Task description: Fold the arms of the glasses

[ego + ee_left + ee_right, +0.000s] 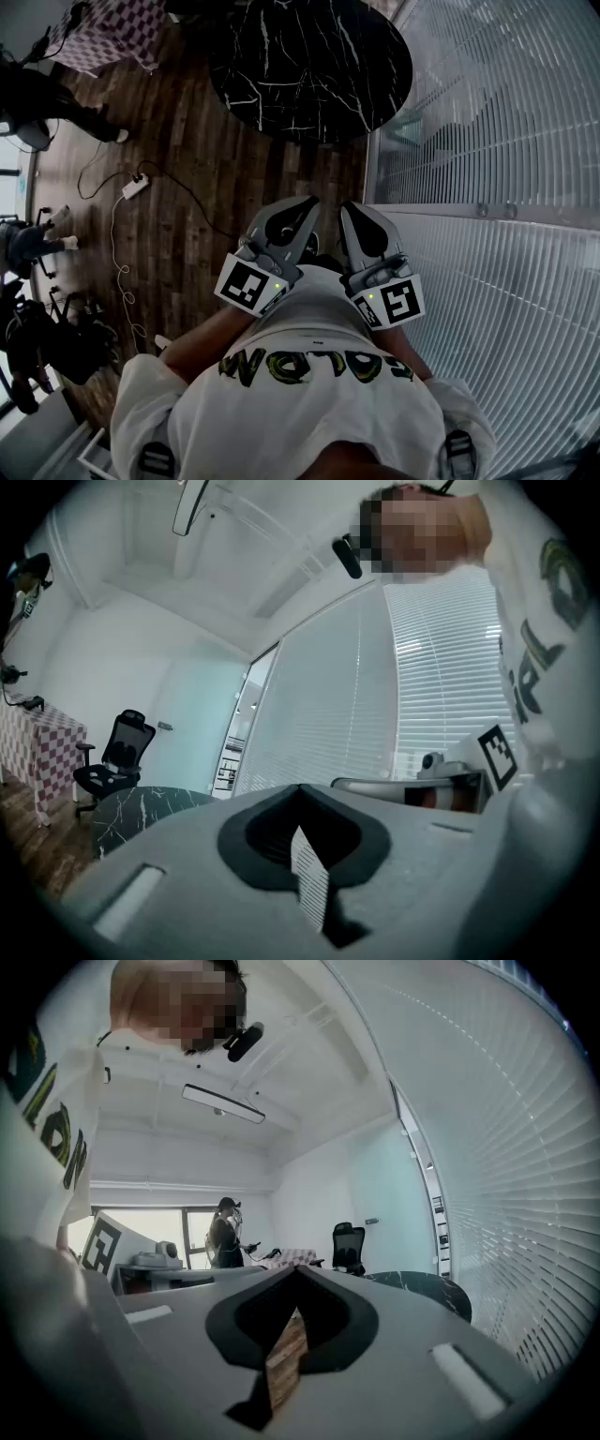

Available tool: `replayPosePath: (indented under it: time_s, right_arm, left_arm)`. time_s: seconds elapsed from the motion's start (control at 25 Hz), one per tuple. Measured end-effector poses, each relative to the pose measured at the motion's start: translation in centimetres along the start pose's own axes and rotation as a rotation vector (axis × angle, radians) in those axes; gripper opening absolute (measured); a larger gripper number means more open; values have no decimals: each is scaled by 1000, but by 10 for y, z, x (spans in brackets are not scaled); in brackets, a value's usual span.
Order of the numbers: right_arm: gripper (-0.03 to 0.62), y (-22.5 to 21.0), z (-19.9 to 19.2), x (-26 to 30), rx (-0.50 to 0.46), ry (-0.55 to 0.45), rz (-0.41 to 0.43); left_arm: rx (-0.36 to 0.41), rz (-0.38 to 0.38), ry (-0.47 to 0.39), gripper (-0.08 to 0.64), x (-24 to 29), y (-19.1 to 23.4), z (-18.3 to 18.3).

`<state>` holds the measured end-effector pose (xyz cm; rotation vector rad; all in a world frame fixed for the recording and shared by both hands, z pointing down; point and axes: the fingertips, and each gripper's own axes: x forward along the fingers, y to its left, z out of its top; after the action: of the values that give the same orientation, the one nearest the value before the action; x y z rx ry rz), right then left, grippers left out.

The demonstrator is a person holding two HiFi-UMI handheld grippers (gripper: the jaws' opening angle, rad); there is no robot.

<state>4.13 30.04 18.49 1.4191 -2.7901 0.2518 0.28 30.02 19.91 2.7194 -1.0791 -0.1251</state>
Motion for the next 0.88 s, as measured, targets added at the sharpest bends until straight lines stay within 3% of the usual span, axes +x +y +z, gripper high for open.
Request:
replayPosePath:
  time_s: [0.28, 0.88]
  right_arm:
    - [2, 0, -11, -14, 12, 26, 13]
    - [3, -40, -17, -30, 50, 21, 13]
  left_arm:
    - [-11, -3, 40, 0, 1, -15, -12]
    - [-32, 63, 40, 0, 30, -26, -23]
